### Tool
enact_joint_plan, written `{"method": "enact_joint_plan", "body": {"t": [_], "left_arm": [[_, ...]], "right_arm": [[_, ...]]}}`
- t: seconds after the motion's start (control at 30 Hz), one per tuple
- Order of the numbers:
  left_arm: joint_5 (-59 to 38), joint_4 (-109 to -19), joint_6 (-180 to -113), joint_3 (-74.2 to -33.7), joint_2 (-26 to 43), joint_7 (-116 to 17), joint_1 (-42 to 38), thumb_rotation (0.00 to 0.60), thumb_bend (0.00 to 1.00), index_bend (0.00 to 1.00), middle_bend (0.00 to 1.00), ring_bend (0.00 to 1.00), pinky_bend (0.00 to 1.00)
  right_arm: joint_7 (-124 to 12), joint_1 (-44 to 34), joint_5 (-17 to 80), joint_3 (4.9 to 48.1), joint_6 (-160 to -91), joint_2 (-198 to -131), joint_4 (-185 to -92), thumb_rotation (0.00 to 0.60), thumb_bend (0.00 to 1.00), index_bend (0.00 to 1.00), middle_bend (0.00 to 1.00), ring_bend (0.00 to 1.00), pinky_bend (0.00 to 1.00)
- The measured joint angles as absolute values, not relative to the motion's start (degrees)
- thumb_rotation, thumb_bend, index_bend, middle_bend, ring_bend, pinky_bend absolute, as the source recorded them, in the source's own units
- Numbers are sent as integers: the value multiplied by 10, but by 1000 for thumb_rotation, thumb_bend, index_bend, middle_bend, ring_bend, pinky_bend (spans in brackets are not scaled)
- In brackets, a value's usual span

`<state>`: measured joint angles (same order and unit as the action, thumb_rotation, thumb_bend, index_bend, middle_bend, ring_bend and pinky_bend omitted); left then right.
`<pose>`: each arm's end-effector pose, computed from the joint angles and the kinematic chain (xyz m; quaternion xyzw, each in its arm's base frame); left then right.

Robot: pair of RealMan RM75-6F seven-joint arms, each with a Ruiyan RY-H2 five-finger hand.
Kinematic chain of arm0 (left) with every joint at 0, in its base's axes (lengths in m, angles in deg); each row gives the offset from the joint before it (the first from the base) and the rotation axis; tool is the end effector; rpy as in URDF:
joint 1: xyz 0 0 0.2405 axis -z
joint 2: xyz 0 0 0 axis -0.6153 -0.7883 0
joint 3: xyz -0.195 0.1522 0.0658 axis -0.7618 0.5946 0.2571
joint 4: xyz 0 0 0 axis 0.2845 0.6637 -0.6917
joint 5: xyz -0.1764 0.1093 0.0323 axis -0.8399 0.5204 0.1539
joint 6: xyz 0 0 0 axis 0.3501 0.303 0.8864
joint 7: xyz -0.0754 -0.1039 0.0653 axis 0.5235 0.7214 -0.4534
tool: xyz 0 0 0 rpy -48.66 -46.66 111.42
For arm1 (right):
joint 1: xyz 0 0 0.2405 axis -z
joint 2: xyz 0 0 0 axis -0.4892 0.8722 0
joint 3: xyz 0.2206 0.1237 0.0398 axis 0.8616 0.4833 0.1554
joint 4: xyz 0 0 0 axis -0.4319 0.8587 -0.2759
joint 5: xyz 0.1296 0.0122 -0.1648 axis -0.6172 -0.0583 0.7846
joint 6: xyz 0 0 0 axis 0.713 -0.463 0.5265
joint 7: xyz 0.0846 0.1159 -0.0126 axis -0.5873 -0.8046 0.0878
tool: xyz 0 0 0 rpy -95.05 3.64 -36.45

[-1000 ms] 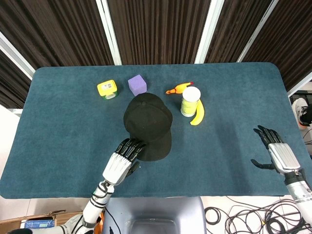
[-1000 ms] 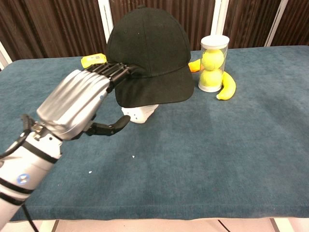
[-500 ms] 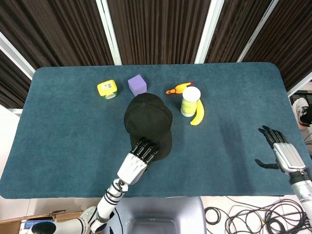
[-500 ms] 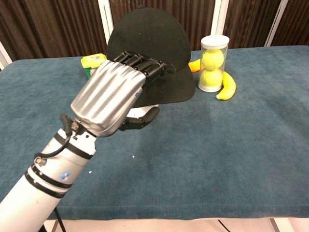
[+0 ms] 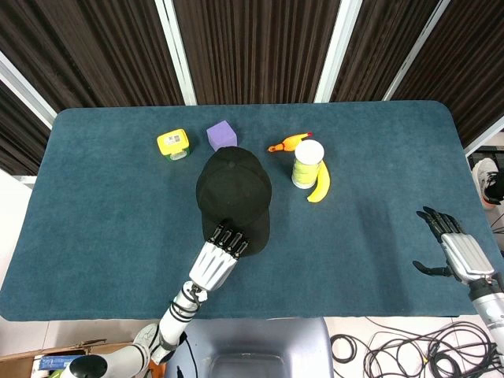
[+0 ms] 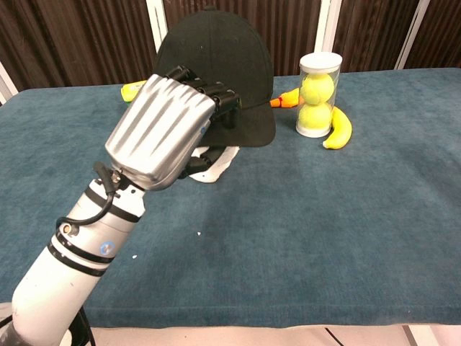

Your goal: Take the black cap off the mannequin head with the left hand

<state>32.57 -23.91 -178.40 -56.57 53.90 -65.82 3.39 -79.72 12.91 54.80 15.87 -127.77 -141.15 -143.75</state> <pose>-0.0772 0.2832 -0.0943 -0.6458 -0.0162 -0.5987 0.4736 -0.3483 -0.2380 0.1680 0.6323 -0.4876 0.3501 0.4897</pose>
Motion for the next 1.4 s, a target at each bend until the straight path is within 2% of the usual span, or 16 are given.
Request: {"method": "enact_joint_plan", "body": {"t": [0.23, 0.43, 0.83, 1.4], "left_arm": [[323, -186, -1840, -564, 548, -648, 61, 600, 588, 678, 769, 628, 458], [320, -177, -1867, -556, 543, -650, 71, 600, 626, 710, 801, 660, 468], [315, -177, -1900, -558, 502, -649, 103, 600, 684, 721, 817, 679, 547], [266, -247, -1938, -615, 395, -633, 149, 600, 685, 722, 822, 683, 579]], "right_arm": [[-798, 126, 550, 156, -1267, -1408, -1440, 600, 147, 0, 0, 0, 0], [-791, 122, 550, 154, -1257, -1407, -1445, 600, 147, 0, 0, 0, 0], [-787, 119, 545, 153, -1246, -1406, -1448, 600, 147, 0, 0, 0, 0], [-770, 119, 534, 155, -1238, -1405, -1455, 600, 147, 0, 0, 0, 0]]}}
